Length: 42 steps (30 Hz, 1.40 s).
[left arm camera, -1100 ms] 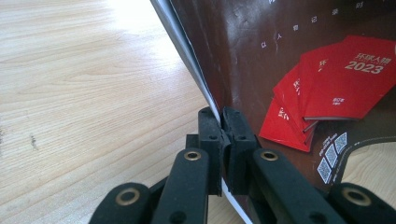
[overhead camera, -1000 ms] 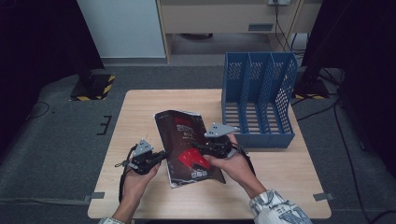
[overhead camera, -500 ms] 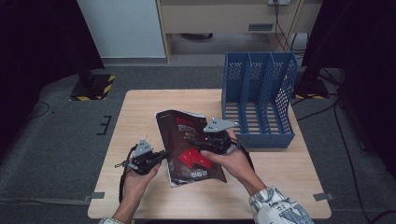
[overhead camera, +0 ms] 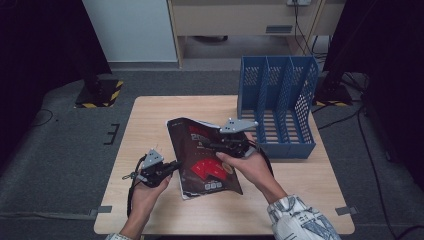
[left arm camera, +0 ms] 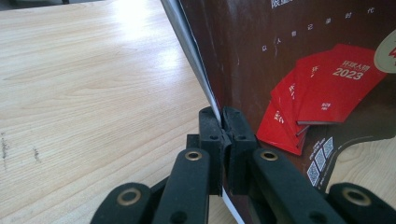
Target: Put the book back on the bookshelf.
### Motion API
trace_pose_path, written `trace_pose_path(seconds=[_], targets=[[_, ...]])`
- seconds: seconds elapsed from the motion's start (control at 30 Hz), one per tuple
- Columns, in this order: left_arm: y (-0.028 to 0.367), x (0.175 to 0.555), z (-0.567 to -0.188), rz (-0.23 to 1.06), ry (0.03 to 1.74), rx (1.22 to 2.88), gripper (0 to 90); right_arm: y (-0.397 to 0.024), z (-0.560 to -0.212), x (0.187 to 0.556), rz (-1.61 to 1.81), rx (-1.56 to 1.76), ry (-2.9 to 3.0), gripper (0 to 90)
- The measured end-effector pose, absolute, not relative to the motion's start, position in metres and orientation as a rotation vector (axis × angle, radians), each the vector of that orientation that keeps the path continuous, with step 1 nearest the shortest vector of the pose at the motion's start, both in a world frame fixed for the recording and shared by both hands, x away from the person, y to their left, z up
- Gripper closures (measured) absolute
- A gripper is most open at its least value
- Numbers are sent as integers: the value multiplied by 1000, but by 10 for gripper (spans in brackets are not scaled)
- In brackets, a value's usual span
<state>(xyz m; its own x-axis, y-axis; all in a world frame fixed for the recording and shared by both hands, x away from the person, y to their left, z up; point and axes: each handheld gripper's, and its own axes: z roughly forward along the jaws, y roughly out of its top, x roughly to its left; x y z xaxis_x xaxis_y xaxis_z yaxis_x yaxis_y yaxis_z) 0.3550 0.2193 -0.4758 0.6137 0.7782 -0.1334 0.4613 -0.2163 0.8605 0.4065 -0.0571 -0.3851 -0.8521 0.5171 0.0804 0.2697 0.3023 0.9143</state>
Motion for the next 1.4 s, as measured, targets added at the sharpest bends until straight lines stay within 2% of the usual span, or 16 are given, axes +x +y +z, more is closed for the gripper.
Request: trace_pose_path(seconds=[0.47, 0.9, 1.13, 1.2, 1.27, 1.3, 1.33, 1.37, 1.4], targets=[[217, 352, -473, 430, 962, 1849, 874, -59, -366, 414, 1609, 716, 2310, 726], [217, 352, -472, 425, 957, 1851, 873, -60, -367, 417, 1609, 761, 2292, 858], [219, 353, -475, 423, 965, 1833, 854, -61, -366, 415, 1585, 755, 2289, 870], [220, 355, -477, 423, 983, 1821, 817, -62, -365, 414, 1590, 747, 2281, 870], [220, 356, -480, 437, 994, 1812, 731, -63, -365, 413, 1597, 741, 2275, 870], [220, 357, -481, 454, 1000, 1807, 655, -64, -364, 413, 1601, 736, 2273, 870], [220, 358, -484, 501, 1032, 1804, 443, -64, -363, 412, 1599, 728, 2275, 870], [220, 358, -484, 501, 1032, 1804, 355, -64, -363, 412, 1599, 728, 2275, 870], [221, 360, -487, 519, 1055, 1815, 305, -65, -361, 411, 1604, 724, 2275, 870]])
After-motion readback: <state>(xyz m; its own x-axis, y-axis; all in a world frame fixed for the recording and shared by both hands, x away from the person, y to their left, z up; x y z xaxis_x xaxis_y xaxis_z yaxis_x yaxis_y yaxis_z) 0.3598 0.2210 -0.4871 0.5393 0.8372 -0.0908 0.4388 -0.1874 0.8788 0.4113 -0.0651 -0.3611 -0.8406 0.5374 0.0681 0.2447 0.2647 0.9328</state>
